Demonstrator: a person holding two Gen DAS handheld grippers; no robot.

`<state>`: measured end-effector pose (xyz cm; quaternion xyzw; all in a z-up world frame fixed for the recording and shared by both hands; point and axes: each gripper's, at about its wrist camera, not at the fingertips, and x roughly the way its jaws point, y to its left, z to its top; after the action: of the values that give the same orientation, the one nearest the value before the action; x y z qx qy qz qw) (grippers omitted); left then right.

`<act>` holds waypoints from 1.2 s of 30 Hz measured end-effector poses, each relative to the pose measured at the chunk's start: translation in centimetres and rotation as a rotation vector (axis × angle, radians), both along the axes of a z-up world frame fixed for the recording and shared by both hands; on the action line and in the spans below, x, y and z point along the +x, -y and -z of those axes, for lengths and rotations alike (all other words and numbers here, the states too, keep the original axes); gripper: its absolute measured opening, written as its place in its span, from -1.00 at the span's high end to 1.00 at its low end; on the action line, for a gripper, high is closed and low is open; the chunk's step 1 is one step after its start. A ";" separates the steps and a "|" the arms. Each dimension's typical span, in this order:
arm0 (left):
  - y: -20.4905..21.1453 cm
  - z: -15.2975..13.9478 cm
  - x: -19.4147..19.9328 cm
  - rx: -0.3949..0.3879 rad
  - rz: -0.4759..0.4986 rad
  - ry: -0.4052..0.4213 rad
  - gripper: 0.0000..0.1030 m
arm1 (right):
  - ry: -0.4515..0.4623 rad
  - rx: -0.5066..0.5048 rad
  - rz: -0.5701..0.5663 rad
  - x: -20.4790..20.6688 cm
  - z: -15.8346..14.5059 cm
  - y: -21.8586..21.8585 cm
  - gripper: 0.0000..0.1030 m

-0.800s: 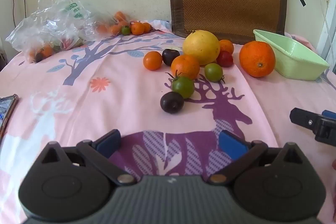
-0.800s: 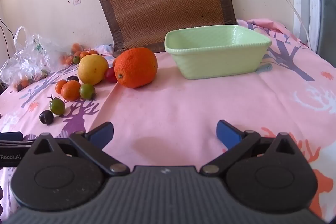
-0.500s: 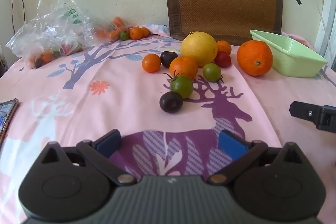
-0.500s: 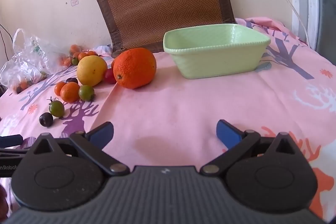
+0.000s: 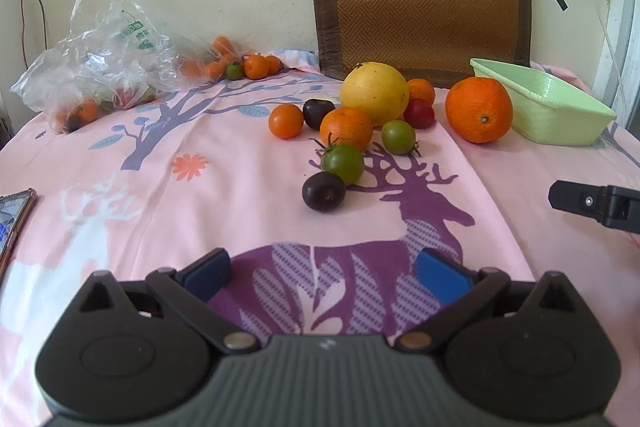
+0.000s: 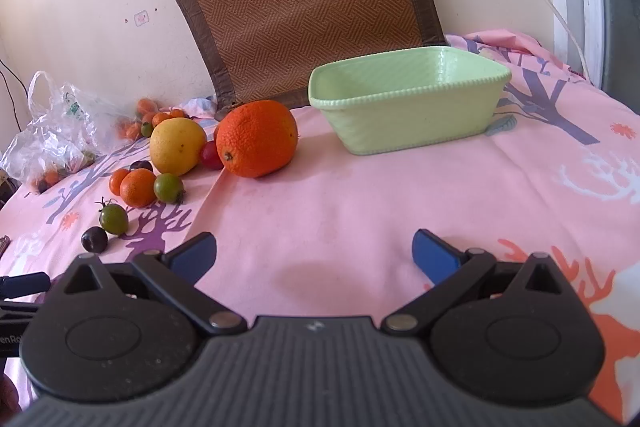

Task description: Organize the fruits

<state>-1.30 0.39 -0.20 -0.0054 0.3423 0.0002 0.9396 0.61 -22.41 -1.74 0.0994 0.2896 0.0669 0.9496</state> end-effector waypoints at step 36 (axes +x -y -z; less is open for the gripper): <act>-2.0 -1.4 -0.4 -0.012 -0.057 0.228 -1.00 | 0.100 -0.015 -0.079 2.9 -1.8 -1.4 -0.59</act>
<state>-1.72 2.39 1.21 -0.0209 0.2327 0.0245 0.9720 3.54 -21.02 0.04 0.0775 0.2462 0.1071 0.9602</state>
